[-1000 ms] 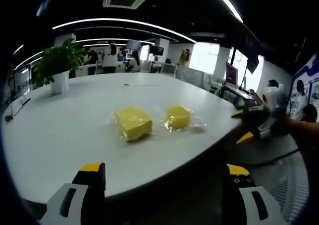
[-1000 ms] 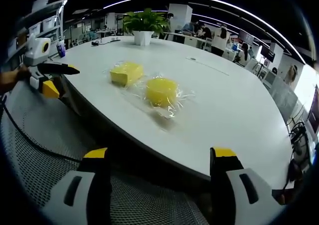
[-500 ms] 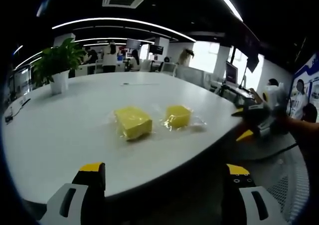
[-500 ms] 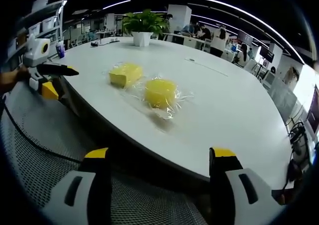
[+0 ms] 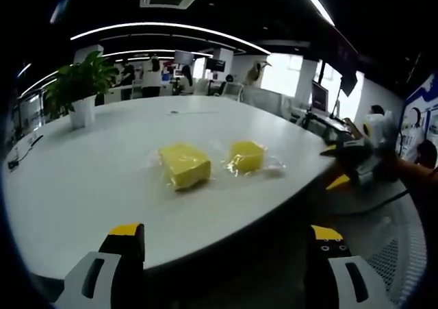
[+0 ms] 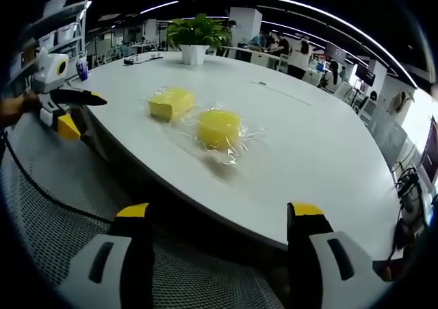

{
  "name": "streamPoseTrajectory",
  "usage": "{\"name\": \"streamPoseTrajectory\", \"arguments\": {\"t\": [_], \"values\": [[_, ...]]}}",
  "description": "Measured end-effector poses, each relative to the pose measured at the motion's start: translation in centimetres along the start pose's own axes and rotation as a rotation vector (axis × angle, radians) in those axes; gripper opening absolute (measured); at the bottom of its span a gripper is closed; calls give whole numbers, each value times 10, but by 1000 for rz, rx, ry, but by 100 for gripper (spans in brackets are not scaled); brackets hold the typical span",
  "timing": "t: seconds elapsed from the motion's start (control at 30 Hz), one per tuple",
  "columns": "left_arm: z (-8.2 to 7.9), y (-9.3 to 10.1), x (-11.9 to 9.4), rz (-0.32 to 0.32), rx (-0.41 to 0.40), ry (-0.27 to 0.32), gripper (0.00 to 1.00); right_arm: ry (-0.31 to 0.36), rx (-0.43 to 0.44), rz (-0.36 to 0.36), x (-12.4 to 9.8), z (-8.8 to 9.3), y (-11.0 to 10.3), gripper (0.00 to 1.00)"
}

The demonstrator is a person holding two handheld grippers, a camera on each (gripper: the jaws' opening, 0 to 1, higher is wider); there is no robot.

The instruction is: Compare the silicone blocks by pressing each to a similar depth, holding the contact briefly, and releasing to observe deformation and rebound differences across the visible hardness samples.

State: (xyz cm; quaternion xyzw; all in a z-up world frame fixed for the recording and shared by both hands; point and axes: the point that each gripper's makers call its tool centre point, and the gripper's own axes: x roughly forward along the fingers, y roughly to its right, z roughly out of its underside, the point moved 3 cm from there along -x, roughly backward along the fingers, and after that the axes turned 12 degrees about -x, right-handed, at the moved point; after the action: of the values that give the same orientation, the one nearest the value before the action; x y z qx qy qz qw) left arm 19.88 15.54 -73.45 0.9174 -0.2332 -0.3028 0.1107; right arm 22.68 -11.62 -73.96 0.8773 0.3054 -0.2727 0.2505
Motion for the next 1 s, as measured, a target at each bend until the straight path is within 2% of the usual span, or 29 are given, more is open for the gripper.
{"name": "streamPoseTrajectory", "arguments": {"t": [0.33, 0.87, 1.0], "values": [[1, -1, 0, -4, 0, -4, 99, -3, -1, -3, 0, 0, 0, 74], [-4, 1, 0, 9, -8, 27, 98, 4, -1, 5, -1, -1, 1, 74], [-7, 4, 1, 24, 32, 27, 98, 5, -1, 3, 0, -2, 1, 74]]}}
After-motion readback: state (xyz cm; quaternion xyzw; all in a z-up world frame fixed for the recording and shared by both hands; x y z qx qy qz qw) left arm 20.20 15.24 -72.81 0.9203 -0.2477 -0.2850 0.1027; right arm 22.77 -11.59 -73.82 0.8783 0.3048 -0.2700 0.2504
